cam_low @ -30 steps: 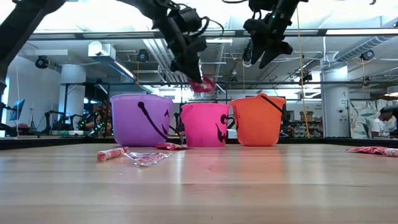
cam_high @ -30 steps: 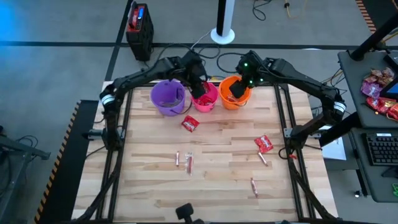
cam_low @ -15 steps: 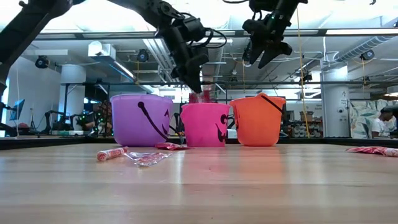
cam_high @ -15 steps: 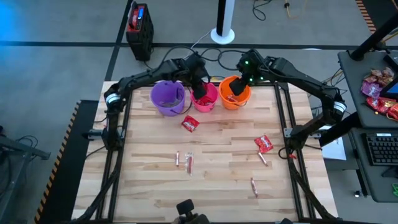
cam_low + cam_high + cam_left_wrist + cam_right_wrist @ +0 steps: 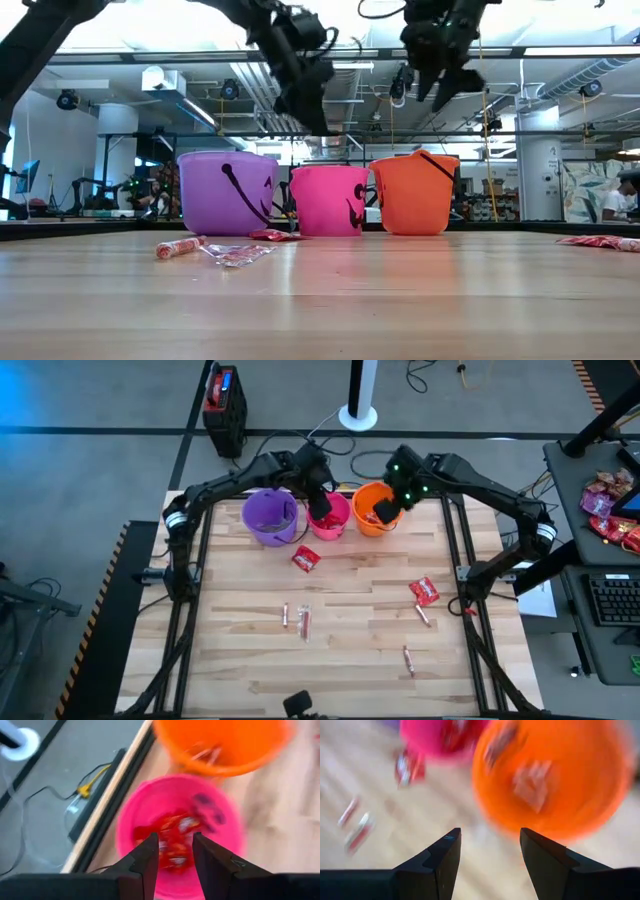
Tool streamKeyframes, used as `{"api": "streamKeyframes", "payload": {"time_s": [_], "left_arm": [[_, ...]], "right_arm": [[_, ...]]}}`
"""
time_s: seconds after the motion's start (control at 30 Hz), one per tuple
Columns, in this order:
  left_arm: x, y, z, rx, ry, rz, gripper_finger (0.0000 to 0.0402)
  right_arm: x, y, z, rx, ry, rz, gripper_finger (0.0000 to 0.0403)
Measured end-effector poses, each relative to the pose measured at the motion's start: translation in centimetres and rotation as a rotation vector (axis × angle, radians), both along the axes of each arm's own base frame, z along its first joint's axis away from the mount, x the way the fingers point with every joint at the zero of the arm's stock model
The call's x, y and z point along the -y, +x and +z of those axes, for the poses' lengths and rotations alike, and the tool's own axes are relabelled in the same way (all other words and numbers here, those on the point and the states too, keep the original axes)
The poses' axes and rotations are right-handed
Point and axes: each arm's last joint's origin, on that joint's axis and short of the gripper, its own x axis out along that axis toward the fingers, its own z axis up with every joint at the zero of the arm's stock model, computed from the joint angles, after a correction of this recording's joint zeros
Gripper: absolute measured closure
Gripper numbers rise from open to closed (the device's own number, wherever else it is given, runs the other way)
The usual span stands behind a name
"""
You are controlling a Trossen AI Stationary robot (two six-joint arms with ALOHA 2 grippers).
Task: Sort candy by brand, put in halloween buckets
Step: Put the transparent candy roll into the orange bucket
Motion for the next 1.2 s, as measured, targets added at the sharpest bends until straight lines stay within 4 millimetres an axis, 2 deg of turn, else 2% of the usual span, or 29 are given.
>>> {"api": "streamKeyframes", "payload": {"time_s": [0.17, 0.37, 0.47, 0.57, 0.67, 0.77, 0.87, 1.0, 1.2], "left_arm": [[2.6, -0.5, 3.1, 0.091, -0.020, -0.002, 0.0301], [7.6, -1.7, 6.9, 0.195, -0.018, -0.011, 0.0309], [10.9, -2.1, 7.9, 0.216, -0.004, -0.005, 0.0311], [14.2, -2.9, 8.6, 0.235, 0.025, 0.004, 0.0311], [17.0, -3.5, 8.4, 0.226, 0.073, 0.023, 0.0311], [19.0, -4.4, 7.8, 0.212, 0.128, 0.046, 0.0311], [19.7, -5.7, 7.5, 0.213, 0.164, 0.093, 0.0311], [19.5, -7.7, 6.9, 0.207, 0.159, 0.117, 0.0311], [19.4, -11.3, 7.6, 0.324, 0.153, 0.129, 0.0311]], "right_arm": [[-4.0, -0.4, -1.2, -0.175, 0.261, 0.000, 0.0207], [-10.0, 0.5, -4.0, -0.247, 0.310, 0.063, 0.0207], [-12.7, -0.1, -6.5, -0.310, 0.321, 0.063, 0.0207], [-14.8, -1.5, -9.3, -0.370, 0.334, 0.045, 0.0207], [-16.3, -3.2, -12.1, -0.419, 0.346, 0.005, 0.0207], [-17.3, -4.8, -14.3, -0.466, 0.349, -0.016, 0.0207], [-17.9, -5.6, -16.0, -0.494, 0.348, -0.027, 0.0207], [-18.6, -6.1, -18.0, -0.502, 0.349, -0.031, 0.0207], [-19.0, -6.0, -19.3, -0.454, 0.361, -0.045, 0.0207]]}}
